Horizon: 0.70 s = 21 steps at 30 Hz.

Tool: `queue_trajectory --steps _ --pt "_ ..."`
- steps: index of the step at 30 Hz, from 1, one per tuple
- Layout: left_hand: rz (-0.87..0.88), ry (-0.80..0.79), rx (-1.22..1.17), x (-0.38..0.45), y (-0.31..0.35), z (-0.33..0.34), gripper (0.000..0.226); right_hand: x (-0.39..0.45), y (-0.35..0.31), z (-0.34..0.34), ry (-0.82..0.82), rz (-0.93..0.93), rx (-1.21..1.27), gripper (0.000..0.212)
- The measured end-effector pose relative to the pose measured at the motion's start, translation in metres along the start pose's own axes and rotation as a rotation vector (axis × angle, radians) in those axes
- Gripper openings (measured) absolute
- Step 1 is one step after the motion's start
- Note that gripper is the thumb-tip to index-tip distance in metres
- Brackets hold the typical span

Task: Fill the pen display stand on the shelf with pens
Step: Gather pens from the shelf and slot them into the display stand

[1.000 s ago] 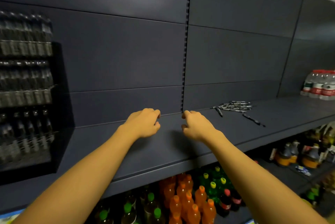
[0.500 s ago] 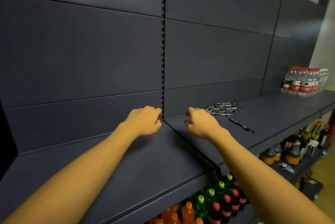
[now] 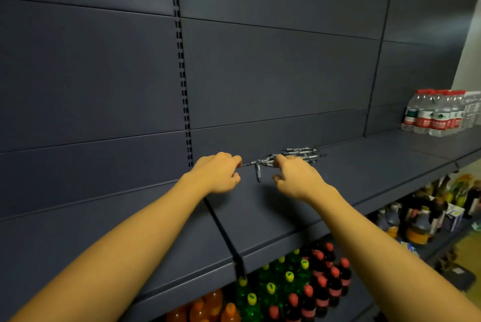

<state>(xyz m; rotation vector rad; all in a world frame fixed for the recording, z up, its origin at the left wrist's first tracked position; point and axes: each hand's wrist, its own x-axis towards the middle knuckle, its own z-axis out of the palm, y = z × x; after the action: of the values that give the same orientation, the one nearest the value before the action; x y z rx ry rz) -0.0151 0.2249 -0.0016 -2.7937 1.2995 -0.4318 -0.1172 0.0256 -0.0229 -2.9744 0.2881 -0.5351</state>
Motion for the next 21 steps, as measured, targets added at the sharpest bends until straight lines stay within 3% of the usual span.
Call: queue_trajectory --steps 11,21 --pt "-0.078 -0.019 0.000 0.056 0.103 0.008 0.036 -0.011 0.127 -0.023 -0.013 -0.045 -0.001 0.035" --pt "-0.090 -0.045 0.035 0.122 0.142 0.018 0.032 0.004 0.209 -0.019 -0.034 -0.042 0.001 0.035"
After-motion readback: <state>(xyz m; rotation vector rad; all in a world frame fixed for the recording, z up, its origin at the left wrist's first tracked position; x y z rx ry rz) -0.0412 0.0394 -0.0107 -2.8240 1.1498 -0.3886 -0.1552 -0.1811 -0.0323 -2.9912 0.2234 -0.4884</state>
